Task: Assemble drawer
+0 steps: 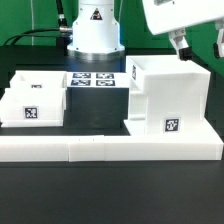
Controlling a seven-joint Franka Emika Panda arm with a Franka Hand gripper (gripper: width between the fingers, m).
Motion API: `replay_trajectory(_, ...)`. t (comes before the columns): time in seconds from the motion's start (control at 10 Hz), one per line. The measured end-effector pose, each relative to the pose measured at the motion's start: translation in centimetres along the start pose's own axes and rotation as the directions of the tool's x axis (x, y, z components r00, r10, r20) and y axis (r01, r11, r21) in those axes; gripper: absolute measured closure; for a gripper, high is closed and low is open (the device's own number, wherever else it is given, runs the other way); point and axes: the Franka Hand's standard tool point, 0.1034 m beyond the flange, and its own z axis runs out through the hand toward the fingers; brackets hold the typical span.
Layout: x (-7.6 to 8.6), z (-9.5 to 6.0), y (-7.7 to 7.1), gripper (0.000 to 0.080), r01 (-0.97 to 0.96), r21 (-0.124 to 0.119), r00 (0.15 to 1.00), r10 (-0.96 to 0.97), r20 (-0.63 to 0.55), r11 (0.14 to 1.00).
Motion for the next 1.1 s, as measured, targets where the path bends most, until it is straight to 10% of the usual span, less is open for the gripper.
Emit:
replay_trajectory(0.1,-0.2,-0.3,0.6,0.0151,0.137,-0.040,0.990,-0.136,0.040,0.990)
replay_trajectory(0.5,0.2,-0.7,0.8,0.0151,0.404,-0.028,0.914,-0.402,0.054,0.914)
replay_trajectory(0.8,0.6,-1.4,3.8,0.0151,0.790,-0.073,0.614,-0.782,0.111,0.609)
replay_trajectory(1.1,2.2,-2.9,7.1,0.0151,0.946,-0.063,0.325,-0.935,0.141,0.319)
